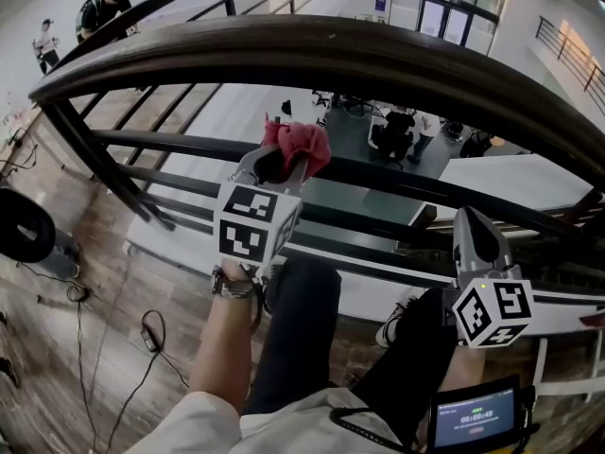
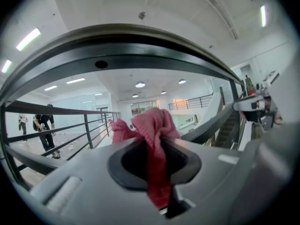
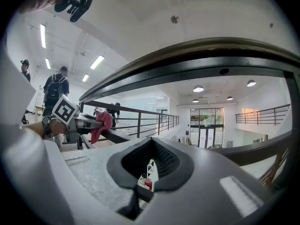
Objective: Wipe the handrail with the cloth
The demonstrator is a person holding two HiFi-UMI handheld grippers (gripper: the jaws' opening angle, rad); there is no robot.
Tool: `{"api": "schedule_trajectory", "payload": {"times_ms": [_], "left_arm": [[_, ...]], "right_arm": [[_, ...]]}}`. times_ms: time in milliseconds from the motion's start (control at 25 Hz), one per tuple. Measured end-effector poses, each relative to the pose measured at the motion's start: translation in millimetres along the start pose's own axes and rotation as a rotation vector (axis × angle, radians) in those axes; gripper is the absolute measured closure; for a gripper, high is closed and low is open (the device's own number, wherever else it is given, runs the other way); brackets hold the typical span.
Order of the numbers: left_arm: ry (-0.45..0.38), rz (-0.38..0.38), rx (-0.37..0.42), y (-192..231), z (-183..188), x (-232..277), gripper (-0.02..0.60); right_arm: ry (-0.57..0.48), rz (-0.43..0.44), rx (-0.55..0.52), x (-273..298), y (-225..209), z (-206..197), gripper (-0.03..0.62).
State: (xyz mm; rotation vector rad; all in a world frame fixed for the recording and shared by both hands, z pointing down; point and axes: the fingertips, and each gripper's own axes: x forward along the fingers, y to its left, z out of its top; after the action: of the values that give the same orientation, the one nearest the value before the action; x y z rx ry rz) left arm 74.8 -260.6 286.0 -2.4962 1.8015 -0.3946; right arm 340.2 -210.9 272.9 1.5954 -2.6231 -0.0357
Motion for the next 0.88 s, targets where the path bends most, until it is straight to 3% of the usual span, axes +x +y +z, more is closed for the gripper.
{"api": "schedule_trajectory", "payload": {"times_ms": [280,520,880], "left_arm": [[0.009,-0.093,0.008,-41.4,7.7,13.1,0.509],[-0.011,-0.183,0.079,-91.6,17.3,25.8,0.508],[-0.084,-0.239,0.100,-146.7,20.5,40.2,0.508]], "right_arm": [[-0.003,-0.017,0.018,-6.5,-7.6,-7.1,0.591],[-0.004,-0.029,0.026,-10.4,-14.9,-12.5,0.591],[0.000,-0.057,0.030,-20.1,-25.5,-17.4,0.591]]}}
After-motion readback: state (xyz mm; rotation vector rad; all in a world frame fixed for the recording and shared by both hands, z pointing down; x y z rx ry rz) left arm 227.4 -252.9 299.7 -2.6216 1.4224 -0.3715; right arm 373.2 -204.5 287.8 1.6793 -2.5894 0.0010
